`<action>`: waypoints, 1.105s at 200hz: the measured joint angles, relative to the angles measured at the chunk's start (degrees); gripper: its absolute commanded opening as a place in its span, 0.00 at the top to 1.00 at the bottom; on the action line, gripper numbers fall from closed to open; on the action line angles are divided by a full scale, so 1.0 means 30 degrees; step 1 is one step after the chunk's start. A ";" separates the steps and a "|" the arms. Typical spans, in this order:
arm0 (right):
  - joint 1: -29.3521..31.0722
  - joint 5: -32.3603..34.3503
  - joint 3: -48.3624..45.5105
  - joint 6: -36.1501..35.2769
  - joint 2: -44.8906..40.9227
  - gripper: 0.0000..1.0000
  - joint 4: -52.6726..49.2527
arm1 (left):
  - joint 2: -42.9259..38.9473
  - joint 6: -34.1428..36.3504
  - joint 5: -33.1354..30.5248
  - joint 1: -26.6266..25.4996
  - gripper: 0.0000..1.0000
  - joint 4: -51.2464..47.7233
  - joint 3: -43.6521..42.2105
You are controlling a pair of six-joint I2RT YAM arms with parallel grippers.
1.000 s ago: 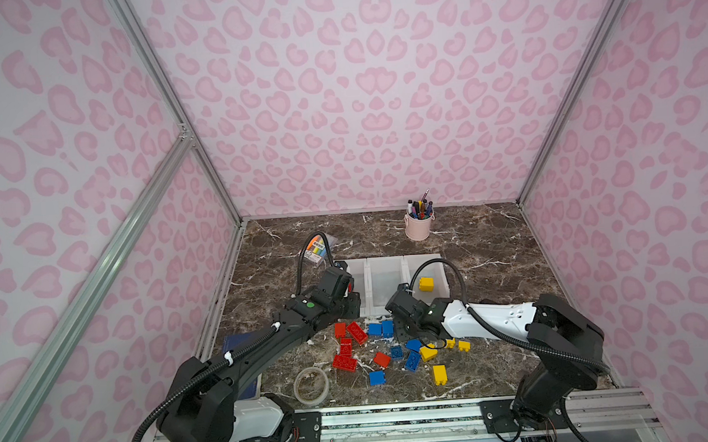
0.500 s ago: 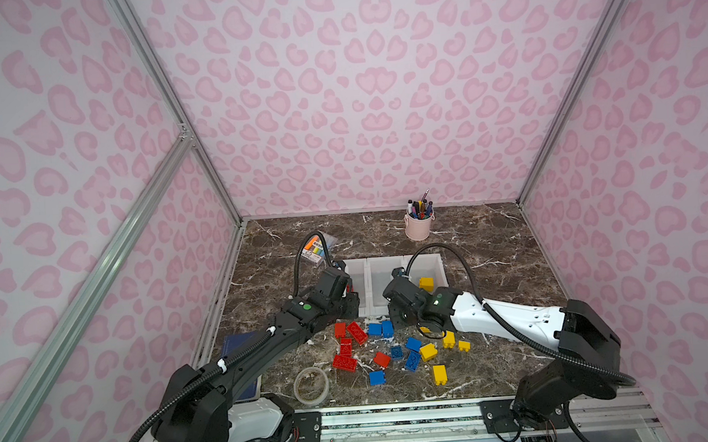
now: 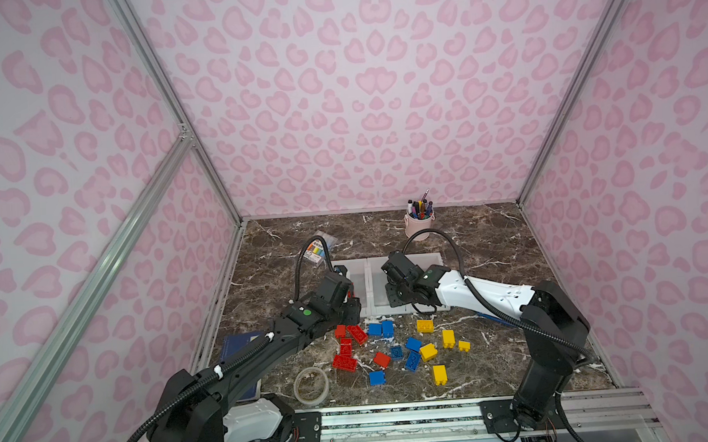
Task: Sort the legos into containers by color
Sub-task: 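Place the blue brick into the middle compartment and release, then grasp another red brick with the left gripper while the right gripper withdraws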
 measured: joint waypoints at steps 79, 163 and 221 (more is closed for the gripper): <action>-0.0007 -0.0379 0.0124 -0.0321 -0.0787 0.34 0.0102 | -0.0758 -0.0328 -0.0007 -0.0328 0.44 -0.0452 -0.0554; 0.0408 -0.0058 -0.3395 0.0386 -0.5829 0.34 -0.0153 | -0.1661 -0.1494 0.0087 -0.1049 0.44 -0.1734 -0.1617; 0.0787 0.0262 -0.5829 0.1836 -0.7992 0.34 -0.0583 | -0.2616 -0.2208 0.0080 -0.1304 0.44 -0.3206 -0.2484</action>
